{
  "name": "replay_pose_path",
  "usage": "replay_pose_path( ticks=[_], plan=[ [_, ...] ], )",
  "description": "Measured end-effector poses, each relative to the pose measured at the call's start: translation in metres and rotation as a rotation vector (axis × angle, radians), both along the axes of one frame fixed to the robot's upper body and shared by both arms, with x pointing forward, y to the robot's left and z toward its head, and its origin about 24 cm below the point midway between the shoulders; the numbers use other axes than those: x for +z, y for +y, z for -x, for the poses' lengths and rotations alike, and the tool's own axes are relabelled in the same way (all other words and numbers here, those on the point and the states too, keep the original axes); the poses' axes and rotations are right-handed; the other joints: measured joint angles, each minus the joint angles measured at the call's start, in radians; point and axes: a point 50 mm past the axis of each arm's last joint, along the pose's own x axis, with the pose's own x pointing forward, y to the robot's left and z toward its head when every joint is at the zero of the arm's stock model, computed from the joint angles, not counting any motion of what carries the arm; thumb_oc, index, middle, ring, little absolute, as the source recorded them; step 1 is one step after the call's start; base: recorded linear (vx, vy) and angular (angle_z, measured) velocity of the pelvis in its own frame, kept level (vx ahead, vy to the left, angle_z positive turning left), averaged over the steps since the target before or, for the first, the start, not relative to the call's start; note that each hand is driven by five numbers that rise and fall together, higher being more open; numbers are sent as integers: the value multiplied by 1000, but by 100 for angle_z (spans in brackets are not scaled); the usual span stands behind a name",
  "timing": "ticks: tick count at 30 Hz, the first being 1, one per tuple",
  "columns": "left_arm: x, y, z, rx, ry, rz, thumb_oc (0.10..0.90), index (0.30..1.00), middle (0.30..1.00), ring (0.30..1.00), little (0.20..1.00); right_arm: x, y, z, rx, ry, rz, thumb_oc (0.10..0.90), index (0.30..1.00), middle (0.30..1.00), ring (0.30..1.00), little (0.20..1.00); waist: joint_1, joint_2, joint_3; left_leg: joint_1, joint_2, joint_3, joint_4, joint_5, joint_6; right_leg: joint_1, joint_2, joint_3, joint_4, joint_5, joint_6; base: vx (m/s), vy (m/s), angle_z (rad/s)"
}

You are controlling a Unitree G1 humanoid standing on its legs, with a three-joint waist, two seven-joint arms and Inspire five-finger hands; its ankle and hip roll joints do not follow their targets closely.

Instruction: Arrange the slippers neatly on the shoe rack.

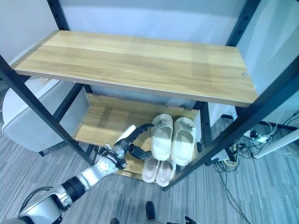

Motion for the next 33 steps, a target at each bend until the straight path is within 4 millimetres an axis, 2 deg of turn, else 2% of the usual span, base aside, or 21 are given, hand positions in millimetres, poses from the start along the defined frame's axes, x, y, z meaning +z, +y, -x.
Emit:
replay_pose_path(
  ticks=[8, 11, 15, 18, 19, 22, 27, 28, 33],
  plan=[
    [19, 6, 1, -28, -54, 39, 800, 900, 900, 900, 900, -2, 2, 6, -1, 25, -19, 800, 900, 900, 900, 900, 20, 8, -5, 33, 4, -12, 0, 0, -1, 39, 2, -15, 0, -5, -4, -28, -1, 3],
    [24, 20, 12, -9, -39, 133, 800, 900, 900, 900, 900, -2, 2, 7, -5, 23, -19, 800, 900, 900, 900, 900, 22, 16, -14, 37, 5, -18, 0, 0, -1, 46, 2, -21, -1, -8, -5, -52, -3, 7],
    [24, 54, 39, 42, 36, 294, 800, 900, 900, 900, 900, -2, -2, 18, -32, 45, -12, 800, 900, 900, 900, 900, 67, 29, -23, 52, 9, -32, -1, 1, -2, 69, 3, -38, -7, -12, -7, -43, -5, 9],
    [13, 75, 51, 101, 111, 334, 800, 900, 900, 900, 900, -2, -4, 26, -45, 64, -5, 800, 900, 900, 900, 900, 107, 29, -25, 61, 9, -42, -1, 0, -3, 82, 2, -48, -7, -22, -1, -39, -14, 13],
    [6, 88, 59, 140, 152, 355, 800, 900, 900, 900, 900, -2, -4, 25, -43, 63, -5, 800, 900, 900, 900, 900, 119, 27, -26, 59, 9, -48, -1, 1, -4, 84, 1, -51, -7, -22, 0, -39, -15, 9],
    [-9, 105, 75, 180, 247, 359, 800, 900, 900, 900, 900, -3, -4, 31, -42, 82, -5, 800, 900, 900, 900, 900, 134, 23, -27, 63, 10, -65, 0, 3, -8, 94, 0, -70, -7, -26, -2, -34, -20, 19],
    [-31, 113, 100, 193, 385, 359, 800, 900, 900, 900, 900, -3, -3, 30, -17, 88, -1, 800, 900, 900, 900, 900, 157, 18, -27, 65, 12, -79, -1, 4, -9, 103, 0, -85, -7, -29, -4, -1, -13, 8],
    [-40, 115, 110, 193, 447, 365, 800, 900, 900, 900, 900, -3, -3, 29, -13, 86, -1, 800, 900, 900, 900, 900, 157, 18, -27, 73, 13, -79, -1, 4, -10, 110, 2, -86, -7, -31, -7, 0, 0, 0],
    [-64, 121, 134, 223, 603, 384, 800, 900, 900, 900, 900, -3, -2, 30, -1, 92, 0, 800, 900, 900, 900, 900, 154, 20, -29, 80, 16, -78, -1, 2, -11, 118, 5, -86, -7, -33, -8, 0, 0, 0]
  ],
)
